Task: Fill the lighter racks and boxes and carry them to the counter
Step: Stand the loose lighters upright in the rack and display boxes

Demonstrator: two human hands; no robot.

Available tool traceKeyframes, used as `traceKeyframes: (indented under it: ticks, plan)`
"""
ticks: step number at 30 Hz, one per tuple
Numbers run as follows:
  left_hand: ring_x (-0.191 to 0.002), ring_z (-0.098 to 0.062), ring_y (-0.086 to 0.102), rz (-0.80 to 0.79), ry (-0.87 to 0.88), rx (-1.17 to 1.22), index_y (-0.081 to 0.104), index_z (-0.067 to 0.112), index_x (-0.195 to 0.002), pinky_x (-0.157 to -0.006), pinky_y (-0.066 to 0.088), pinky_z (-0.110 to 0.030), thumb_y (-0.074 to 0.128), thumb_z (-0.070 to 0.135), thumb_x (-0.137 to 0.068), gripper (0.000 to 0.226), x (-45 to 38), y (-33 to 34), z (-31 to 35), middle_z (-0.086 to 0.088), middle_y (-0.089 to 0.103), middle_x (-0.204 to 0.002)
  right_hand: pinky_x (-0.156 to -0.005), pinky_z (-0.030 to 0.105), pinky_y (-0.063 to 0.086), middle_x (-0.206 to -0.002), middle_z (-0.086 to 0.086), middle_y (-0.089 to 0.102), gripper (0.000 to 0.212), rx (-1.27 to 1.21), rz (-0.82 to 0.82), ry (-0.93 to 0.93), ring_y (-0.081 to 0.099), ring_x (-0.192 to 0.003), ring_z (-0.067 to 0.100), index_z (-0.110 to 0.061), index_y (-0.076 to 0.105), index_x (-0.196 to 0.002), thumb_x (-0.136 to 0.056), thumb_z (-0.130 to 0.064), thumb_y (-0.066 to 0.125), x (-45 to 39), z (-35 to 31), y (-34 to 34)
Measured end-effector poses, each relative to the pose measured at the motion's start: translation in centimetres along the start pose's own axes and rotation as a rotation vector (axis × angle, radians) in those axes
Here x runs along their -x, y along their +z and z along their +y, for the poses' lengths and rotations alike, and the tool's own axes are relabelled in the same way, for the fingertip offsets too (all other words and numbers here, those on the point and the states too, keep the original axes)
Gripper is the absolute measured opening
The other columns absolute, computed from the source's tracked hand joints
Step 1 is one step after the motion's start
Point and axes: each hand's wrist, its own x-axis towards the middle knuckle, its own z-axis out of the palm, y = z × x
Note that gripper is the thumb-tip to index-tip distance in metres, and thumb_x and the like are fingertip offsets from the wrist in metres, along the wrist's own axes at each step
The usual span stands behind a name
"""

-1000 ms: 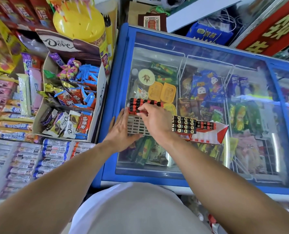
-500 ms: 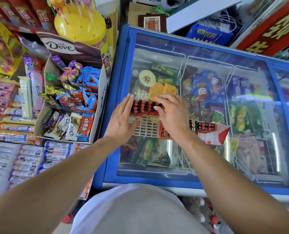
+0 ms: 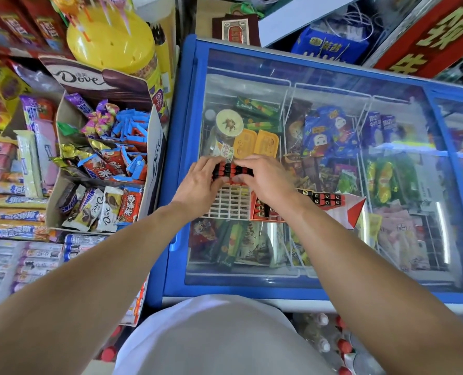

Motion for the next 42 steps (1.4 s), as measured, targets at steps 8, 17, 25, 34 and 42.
traceKeyframes:
  ticks: [8, 17, 25, 34, 42]
  plan:
    - [-0.147, -0.013, 0.030, -0.042, -0.007, 0.038, 0.025, 0.027, -0.159, -0.116, 0.035, -0.036, 0.049, 0.044, -0.105, 0.061, 0.8, -0.7, -0.1, 0.007, 0.027, -0.163, -0.105, 0.042, 0.045, -0.129, -0.003, 0.062, 0.071, 0.046, -0.160, 0.029, 0.057, -0.121, 0.019, -0.029, 0.054, -0.138, -0.075, -0.040, 0.085, -0.9, 0.6, -0.2]
    - [-0.155, -0.028, 0.014, -0.009, -0.175, -0.006, 0.001, 0.021, -0.163, -0.125, 0.011, -0.038, 0.073, 0.033, -0.093, 0.101, 6.9, -0.5, -1.6, -0.010, 0.029, -0.164, -0.115, 0.041, 0.035, -0.082, -0.003, 0.070, 0.033, 0.294, -0.157, -0.185, 0.065, -0.090, 0.020, -0.019, 0.066, -0.111, -0.083, -0.003, 0.071, 0.4, -1.1, 2.7]
    - [-0.132, -0.031, 0.044, 0.065, -0.090, -0.191, 0.044, 0.015, -0.150, -0.112, 0.034, -0.047, 0.087, 0.037, -0.075, 0.089, 10.6, 0.6, -3.5, -0.007, 0.059, -0.129, -0.123, 0.042, 0.020, -0.146, 0.004, 0.051, 0.075, 0.212, -0.086, -0.189, 0.045, -0.137, 0.023, -0.021, 0.041, -0.149, -0.083, -0.001, 0.070, 7.2, -3.5, 5.0]
    - [-0.155, -0.020, -0.020, -0.037, -0.160, -0.282, 0.030, 0.013, -0.157, -0.127, -0.004, -0.042, 0.081, 0.046, -0.082, 0.096, 11.4, 1.8, -4.0, 0.002, -0.007, -0.171, -0.056, 0.011, 0.037, -0.106, -0.008, 0.067, 0.034, -0.423, -0.082, 0.543, 0.055, -0.070, -0.004, -0.019, 0.058, -0.128, -0.097, -0.031, 0.065, 15.0, -3.3, 7.4]
    - [-0.156, -0.023, -0.015, 0.039, -0.168, -0.229, 0.043, 0.008, -0.143, -0.125, -0.010, -0.037, 0.090, 0.036, -0.075, 0.088, 13.5, 3.6, -3.6, -0.003, -0.003, -0.171, -0.058, 0.006, 0.038, -0.098, -0.012, 0.068, 0.033, -0.662, 0.030, 0.720, 0.059, -0.076, -0.003, -0.016, 0.067, -0.121, -0.089, -0.015, 0.075, 14.4, -3.4, 11.3]
